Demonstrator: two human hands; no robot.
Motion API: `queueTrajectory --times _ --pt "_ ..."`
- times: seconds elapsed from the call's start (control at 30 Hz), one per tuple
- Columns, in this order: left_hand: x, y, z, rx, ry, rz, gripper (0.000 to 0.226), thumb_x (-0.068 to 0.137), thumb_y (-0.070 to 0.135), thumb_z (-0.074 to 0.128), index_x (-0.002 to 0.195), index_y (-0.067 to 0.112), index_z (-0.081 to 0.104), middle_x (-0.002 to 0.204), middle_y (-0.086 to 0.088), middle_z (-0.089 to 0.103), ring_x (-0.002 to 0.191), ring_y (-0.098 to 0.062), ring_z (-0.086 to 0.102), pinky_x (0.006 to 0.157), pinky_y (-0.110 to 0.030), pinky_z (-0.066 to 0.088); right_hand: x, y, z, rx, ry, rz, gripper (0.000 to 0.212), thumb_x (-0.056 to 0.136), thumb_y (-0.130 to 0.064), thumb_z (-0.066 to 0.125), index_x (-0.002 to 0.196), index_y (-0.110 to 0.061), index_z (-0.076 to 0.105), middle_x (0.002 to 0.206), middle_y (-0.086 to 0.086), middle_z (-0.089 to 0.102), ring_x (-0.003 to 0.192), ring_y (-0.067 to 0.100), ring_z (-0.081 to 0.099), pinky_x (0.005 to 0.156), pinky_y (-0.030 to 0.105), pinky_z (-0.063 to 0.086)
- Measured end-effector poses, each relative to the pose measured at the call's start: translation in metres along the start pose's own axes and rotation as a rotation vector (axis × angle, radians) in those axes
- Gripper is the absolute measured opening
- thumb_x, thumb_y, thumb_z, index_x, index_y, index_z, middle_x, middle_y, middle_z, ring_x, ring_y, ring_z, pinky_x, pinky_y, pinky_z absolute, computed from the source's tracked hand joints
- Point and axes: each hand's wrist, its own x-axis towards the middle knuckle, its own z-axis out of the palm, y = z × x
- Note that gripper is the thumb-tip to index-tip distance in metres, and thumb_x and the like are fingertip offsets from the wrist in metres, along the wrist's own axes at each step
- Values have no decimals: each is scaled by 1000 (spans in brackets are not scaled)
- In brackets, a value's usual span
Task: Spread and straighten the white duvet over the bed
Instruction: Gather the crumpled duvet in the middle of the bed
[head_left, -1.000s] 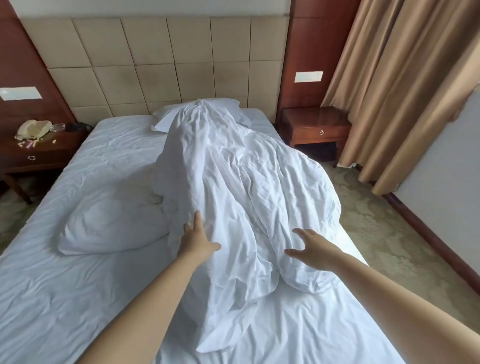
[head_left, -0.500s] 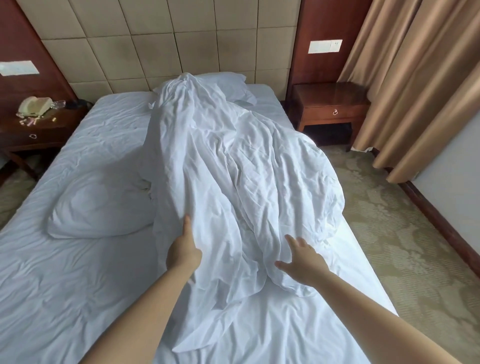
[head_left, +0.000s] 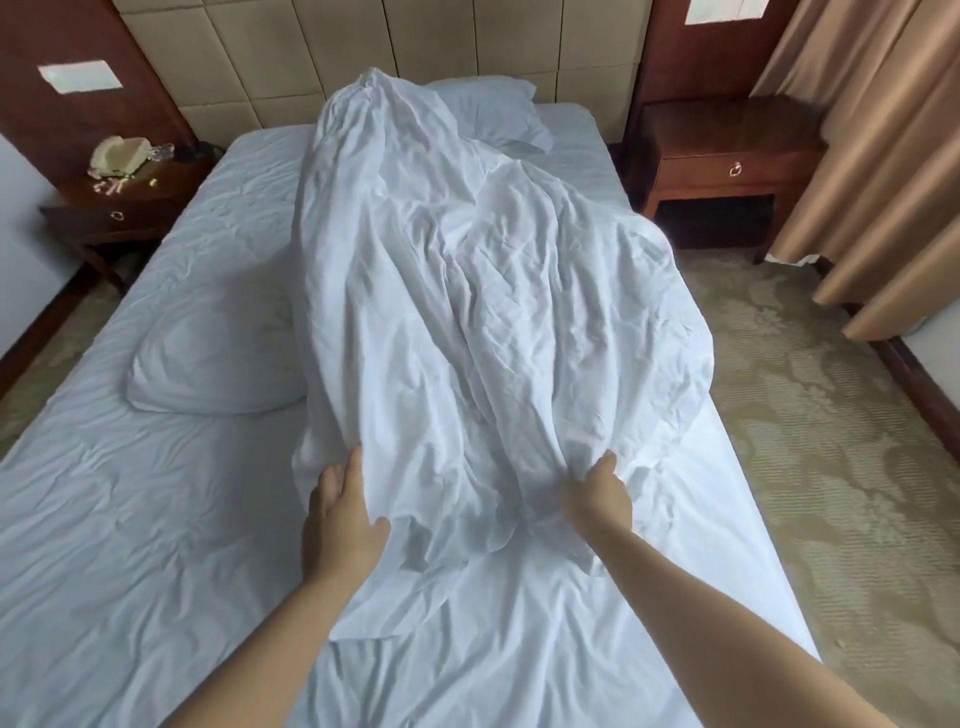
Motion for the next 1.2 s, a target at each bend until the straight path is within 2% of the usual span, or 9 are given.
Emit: queueTrajectory --times 0.1,0.27,0.47,0.53,0.67,0.8,0.97,1.07,1.2 --pt "-3 8 -6 -5 94 45 81 78 18 69 148 18 28 142 -7 32 124 -30 38 97 -39 42 -19 -28 -12 83 -64 28 36 88 -19 47 121 -4 44 118 15 59 109 34 57 88 37 47" --pt "-5 27 -31 15 13 166 75 75 24 71 143 23 39 146 -3 34 134 -23 32 105 -30 34 -72 -103 -36 153 -145 -192 41 92 -13 42 132 -5 46 129 15 55 119 32 53 87 30 43" --pt "-13 16 -53 -361 -515 238 149 33 56 88 152 32 3 154 10 16 142 -13 20 114 -29 27 -148 -170 -48 437 -171 -314 63 75 -16 42 138 -8 44 119 12 59 115 34 56 96 38 47" --pt "-15 22 -68 -507 -404 238 140 42 46 89 151 22 6 148 11 20 141 -9 21 108 -20 25 -179 -196 -54 622 -186 -352 72 60 -20 36 129 -6 50 102 7 53 105 33 60 85 36 48" --pt "-8 31 -117 -728 63 147 85 59 21 81 134 7 43 106 14 58 88 13 55 71 -7 43 -248 -254 -88 874 -300 -591 21 76 4 37 81 -14 47 72 2 46 63 20 49 52 23 38" --pt "7 5 -180 -620 279 203 44 83 15 66 126 18 57 114 -1 67 106 -23 62 86 -31 50 -257 -281 -120 980 -219 -747 24 81 6 40 74 -17 40 69 -3 42 59 12 42 45 20 33" --pt "15 -20 -171 -317 65 331 30 86 13 56 106 33 66 97 6 71 93 -20 66 78 -30 54 -165 -239 -113 804 31 -477 16 84 -9 56 96 -18 49 82 5 51 67 19 51 55 26 41" --pt "11 -30 -130 -71 -85 355 36 84 10 50 109 32 63 109 7 67 104 -19 63 75 -23 46 -116 -186 -92 364 48 -217 23 90 -8 55 69 -7 47 64 9 45 53 22 44 43 25 33" --pt "4 -29 -86 126 -381 406 34 92 14 46 117 30 62 126 4 59 114 -20 57 79 -21 40 -96 -135 -66 173 -93 -48 18 98 -12 49 92 3 55 67 5 37 65 17 43 50 20 32"
